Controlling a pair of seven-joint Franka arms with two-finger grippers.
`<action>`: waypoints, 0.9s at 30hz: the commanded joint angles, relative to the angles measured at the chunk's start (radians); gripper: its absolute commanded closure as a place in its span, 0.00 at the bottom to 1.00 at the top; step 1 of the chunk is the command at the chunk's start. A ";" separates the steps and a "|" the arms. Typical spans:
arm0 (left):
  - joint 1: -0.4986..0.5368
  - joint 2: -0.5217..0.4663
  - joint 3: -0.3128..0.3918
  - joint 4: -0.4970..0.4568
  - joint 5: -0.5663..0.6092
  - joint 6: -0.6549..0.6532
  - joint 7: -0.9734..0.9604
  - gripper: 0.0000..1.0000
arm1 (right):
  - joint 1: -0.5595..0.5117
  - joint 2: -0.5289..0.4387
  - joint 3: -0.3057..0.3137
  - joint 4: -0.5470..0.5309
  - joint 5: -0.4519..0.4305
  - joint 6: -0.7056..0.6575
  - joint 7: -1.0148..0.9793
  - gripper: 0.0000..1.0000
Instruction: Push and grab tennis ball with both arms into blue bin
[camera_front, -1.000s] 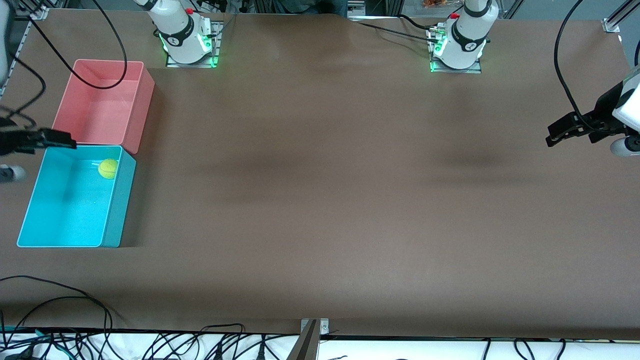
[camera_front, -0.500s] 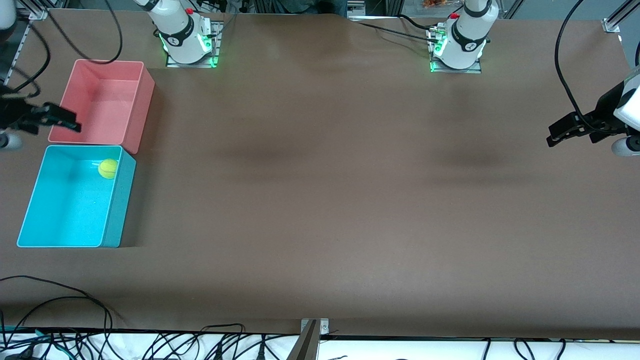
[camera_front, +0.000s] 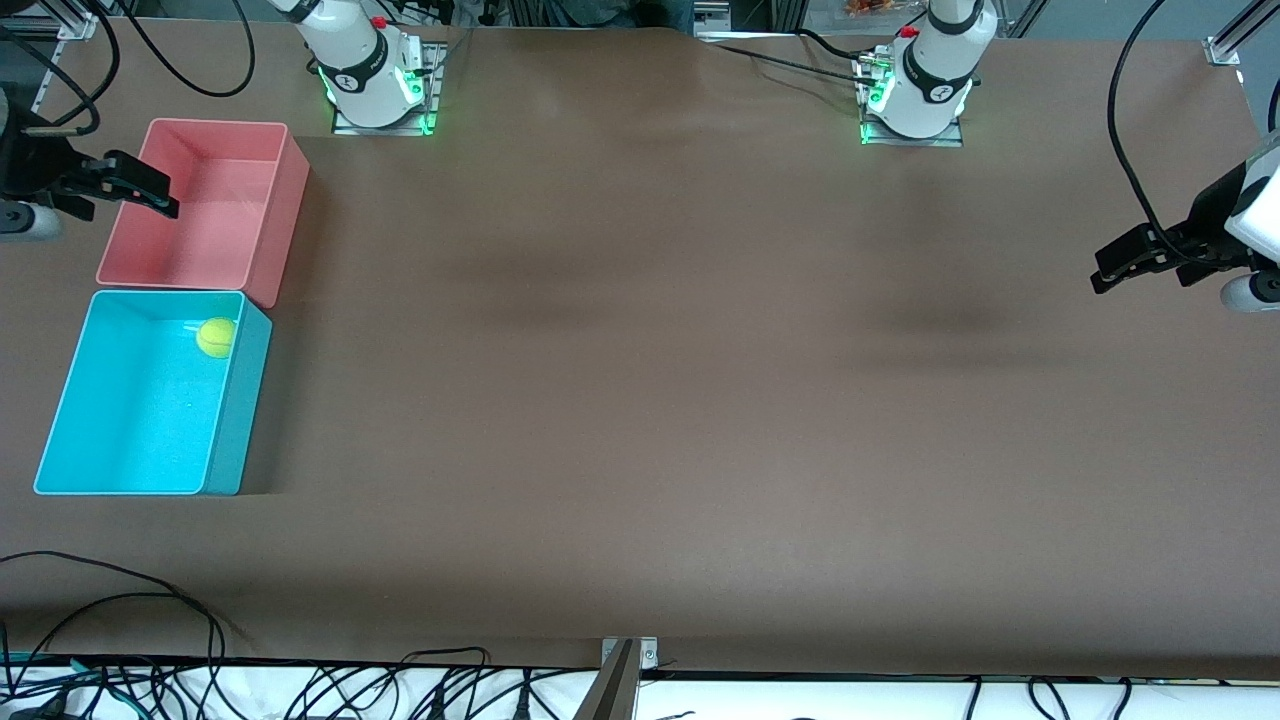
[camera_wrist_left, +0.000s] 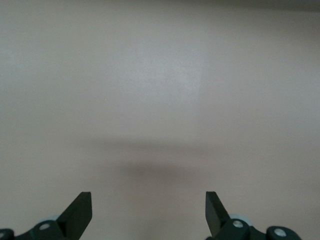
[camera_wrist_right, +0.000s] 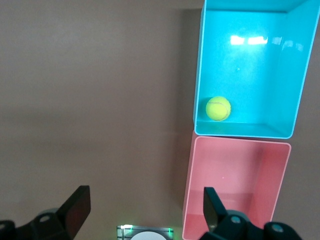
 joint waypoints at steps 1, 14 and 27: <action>0.001 -0.014 0.003 -0.006 -0.011 0.002 0.019 0.00 | 0.014 -0.032 -0.001 -0.030 0.001 0.010 0.014 0.00; 0.001 -0.014 0.003 -0.006 -0.011 0.002 0.019 0.00 | 0.043 -0.030 -0.004 -0.029 -0.029 0.030 0.019 0.00; 0.001 -0.014 0.003 -0.006 -0.011 0.002 0.019 0.00 | 0.045 -0.029 -0.004 -0.030 0.005 0.054 0.118 0.00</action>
